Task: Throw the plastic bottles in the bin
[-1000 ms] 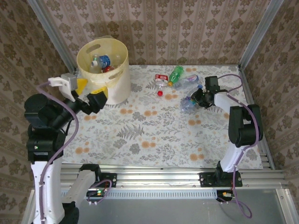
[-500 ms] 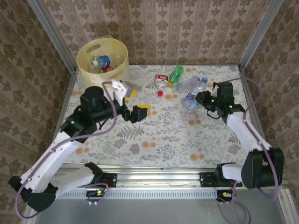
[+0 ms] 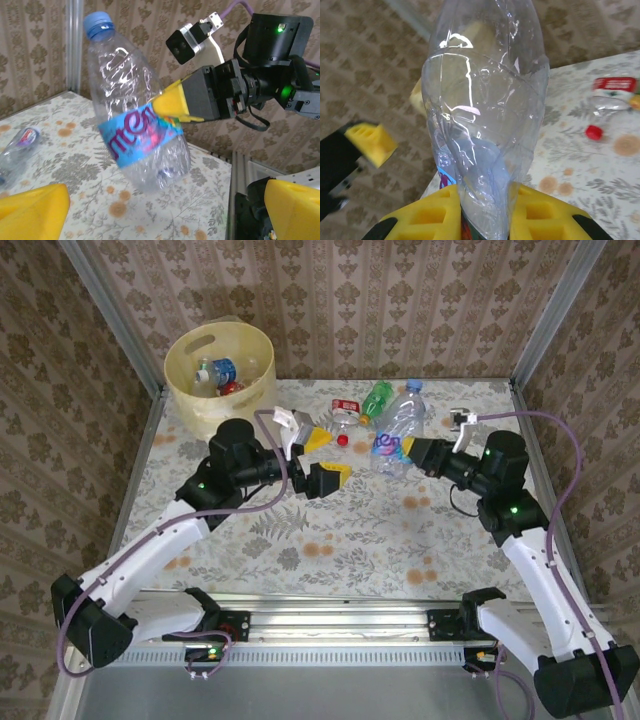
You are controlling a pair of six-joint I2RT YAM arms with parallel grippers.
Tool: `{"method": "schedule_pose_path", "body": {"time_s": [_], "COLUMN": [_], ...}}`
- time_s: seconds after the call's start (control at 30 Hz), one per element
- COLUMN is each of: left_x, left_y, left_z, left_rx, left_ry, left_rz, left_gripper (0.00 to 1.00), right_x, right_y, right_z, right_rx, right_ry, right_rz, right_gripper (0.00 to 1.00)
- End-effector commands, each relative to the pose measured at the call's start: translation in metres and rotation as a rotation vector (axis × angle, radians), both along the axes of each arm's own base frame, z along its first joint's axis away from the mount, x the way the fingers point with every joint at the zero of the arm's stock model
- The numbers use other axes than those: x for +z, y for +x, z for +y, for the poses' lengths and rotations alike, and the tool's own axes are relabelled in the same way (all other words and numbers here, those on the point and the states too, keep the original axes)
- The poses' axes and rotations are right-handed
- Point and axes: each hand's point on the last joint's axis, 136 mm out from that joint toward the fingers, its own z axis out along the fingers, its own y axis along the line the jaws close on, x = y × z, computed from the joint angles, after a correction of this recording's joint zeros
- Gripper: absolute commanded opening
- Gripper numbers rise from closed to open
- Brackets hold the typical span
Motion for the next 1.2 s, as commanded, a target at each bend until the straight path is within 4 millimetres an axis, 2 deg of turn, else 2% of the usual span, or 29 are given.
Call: {"method": "schedule_pose_path", "body": {"time_s": [0.0,0.23,0.43,0.63,1.03,1.17], "left_x": [0.019,0.009,0.009,0.008,0.005,0.005], "left_y": [-0.012,-0.006,-0.009,-0.011,-0.021,-0.023], "left_z": [-0.006,-0.01,-0.016,-0.022,-0.03,-0.032], "left_rx": [-0.079,-0.067,-0.114,-0.157,-0.236,-0.254], "left_ry": [-0.061,-0.031,-0.047,-0.055,-0.052,-0.055], "left_rz": [-0.039,-0.023,-0.011,0.005,0.021,0.029], "left_gripper": [1.0,0.98,0.85,0.68,0.29,0.22], "right_x": [0.024,0.04,0.044,0.046,0.037,0.036], "right_y": [-0.023,-0.047,-0.06,-0.064,-0.058,-0.056], "right_z": [0.023,0.046,0.064,0.075,0.079,0.08], "right_rx": [0.135,0.261,0.339,0.373,0.365,0.364], "right_ry": [-0.035,-0.014,-0.015,-0.022,-0.055,-0.059], "right_rz": [-0.13,-0.206,-0.241,-0.256,-0.243,-0.236], "right_gripper": [0.17,0.16,0.16,0.15,0.15,0.15]}}
